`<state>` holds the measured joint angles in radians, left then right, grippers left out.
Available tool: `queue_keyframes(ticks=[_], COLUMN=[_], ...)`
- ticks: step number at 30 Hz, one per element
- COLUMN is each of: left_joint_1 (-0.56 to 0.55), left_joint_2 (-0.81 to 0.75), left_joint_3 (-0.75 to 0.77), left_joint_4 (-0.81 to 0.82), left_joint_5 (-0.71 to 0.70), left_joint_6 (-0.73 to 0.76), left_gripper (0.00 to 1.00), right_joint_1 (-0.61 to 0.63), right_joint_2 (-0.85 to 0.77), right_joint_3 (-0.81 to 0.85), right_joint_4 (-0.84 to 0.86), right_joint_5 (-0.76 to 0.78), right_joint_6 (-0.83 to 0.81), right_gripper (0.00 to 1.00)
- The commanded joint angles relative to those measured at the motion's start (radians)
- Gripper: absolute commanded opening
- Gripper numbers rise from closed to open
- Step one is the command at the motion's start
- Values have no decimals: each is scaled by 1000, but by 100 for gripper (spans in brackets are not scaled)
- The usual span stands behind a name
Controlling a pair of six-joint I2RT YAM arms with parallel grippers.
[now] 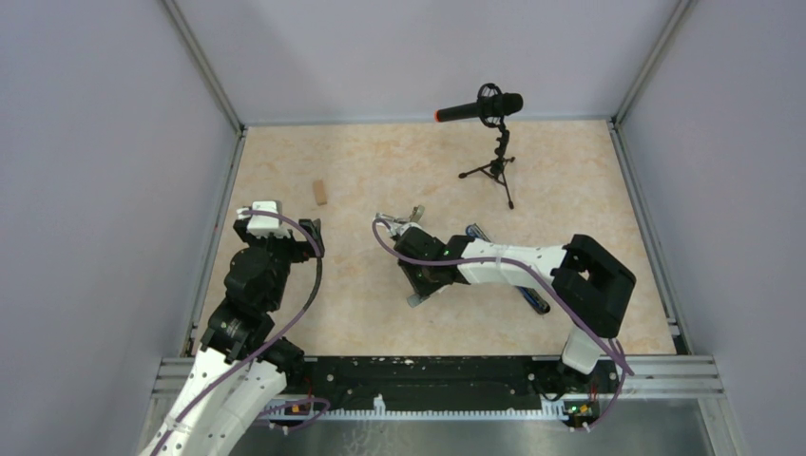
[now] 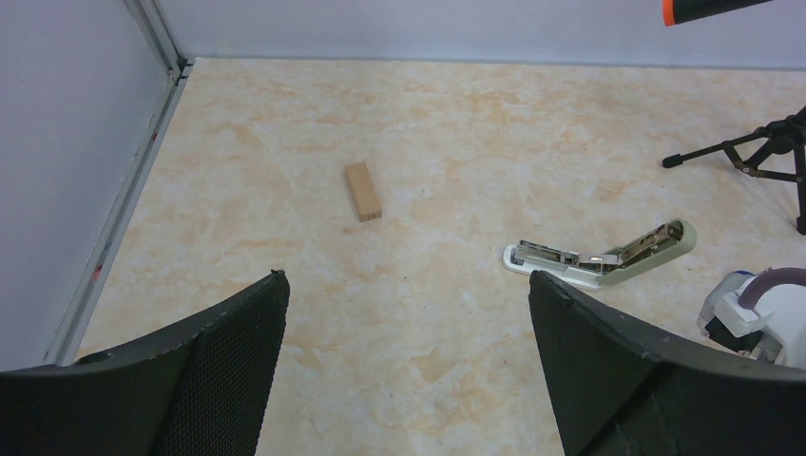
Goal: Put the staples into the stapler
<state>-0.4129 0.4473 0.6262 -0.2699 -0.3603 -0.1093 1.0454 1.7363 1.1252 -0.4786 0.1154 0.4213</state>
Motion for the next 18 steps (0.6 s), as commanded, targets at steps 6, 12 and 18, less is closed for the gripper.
queue_keyframes(ticks=[6, 12, 18], left_joint_1=[-1, -1, -1], left_joint_2=[-3, -3, -2], left_joint_3=[-5, -5, -5], left_joint_4=[51, 52, 52], left_joint_5=[0, 1, 1], left_joint_6=[-1, 0, 1], left_gripper=[99, 99, 99], right_joint_1=[15, 15, 15], right_joint_2=[0, 14, 19], right_joint_3=[-1, 11, 12], right_joint_4=[24, 9, 4], right_joint_5=[6, 13, 14], right_joint_6=[-7, -10, -9], right_gripper=[22, 21, 23])
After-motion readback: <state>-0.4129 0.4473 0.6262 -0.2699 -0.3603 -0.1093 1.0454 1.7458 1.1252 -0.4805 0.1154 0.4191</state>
